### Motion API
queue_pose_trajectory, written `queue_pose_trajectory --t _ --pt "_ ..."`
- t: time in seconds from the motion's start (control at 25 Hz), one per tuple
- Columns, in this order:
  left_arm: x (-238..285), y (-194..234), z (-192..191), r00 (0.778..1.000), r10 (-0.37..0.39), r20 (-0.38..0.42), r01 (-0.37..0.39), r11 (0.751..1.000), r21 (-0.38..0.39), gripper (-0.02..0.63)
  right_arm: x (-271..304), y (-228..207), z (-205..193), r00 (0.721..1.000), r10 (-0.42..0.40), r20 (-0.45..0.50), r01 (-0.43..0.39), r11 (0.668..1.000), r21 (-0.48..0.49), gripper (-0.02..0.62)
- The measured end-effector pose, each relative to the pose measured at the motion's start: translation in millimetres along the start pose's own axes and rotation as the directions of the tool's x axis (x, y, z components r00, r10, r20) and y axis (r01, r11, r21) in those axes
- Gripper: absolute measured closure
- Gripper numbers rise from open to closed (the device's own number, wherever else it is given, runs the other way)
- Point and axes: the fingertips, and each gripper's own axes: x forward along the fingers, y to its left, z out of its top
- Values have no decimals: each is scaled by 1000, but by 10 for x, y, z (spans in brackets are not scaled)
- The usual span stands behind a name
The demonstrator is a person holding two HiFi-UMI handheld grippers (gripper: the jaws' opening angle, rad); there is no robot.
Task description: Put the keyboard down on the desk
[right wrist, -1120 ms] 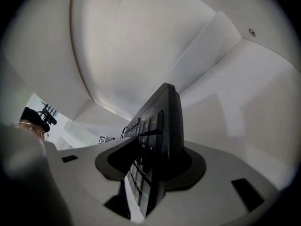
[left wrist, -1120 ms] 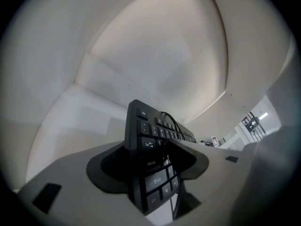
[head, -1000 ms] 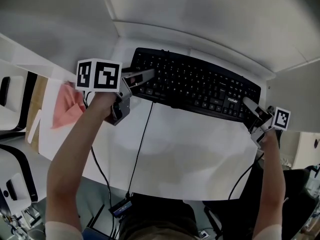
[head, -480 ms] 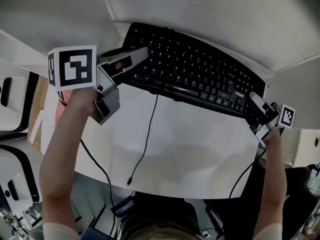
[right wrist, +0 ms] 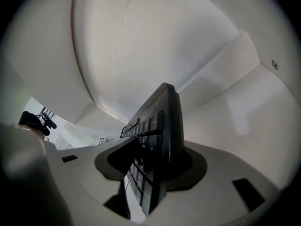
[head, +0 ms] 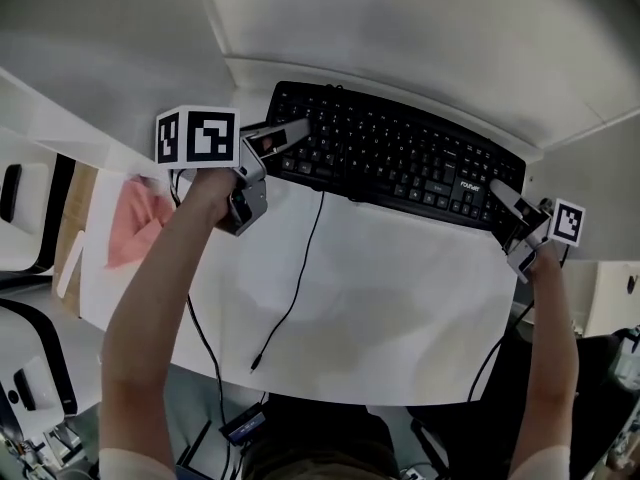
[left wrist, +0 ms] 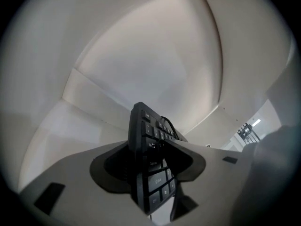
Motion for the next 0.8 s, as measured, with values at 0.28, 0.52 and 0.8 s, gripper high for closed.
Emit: queue_pose_trajectory --t 0.28,0.52,0.8 --pt "27 7 -12 1000 20 -23 -20 1000 -2 385 -25 28 16 1000 -19 12 19 1000 -20 396" --pt "42 65 -21 998 52 -41 -52 999 -11 376 -17 40 -2 999 -43 4 43 999 -4 396" --pt "45 115 -1 996 88 -34 -87 996 30 364 -42 -37 4 987 -155 -44 155 988 -6 362"
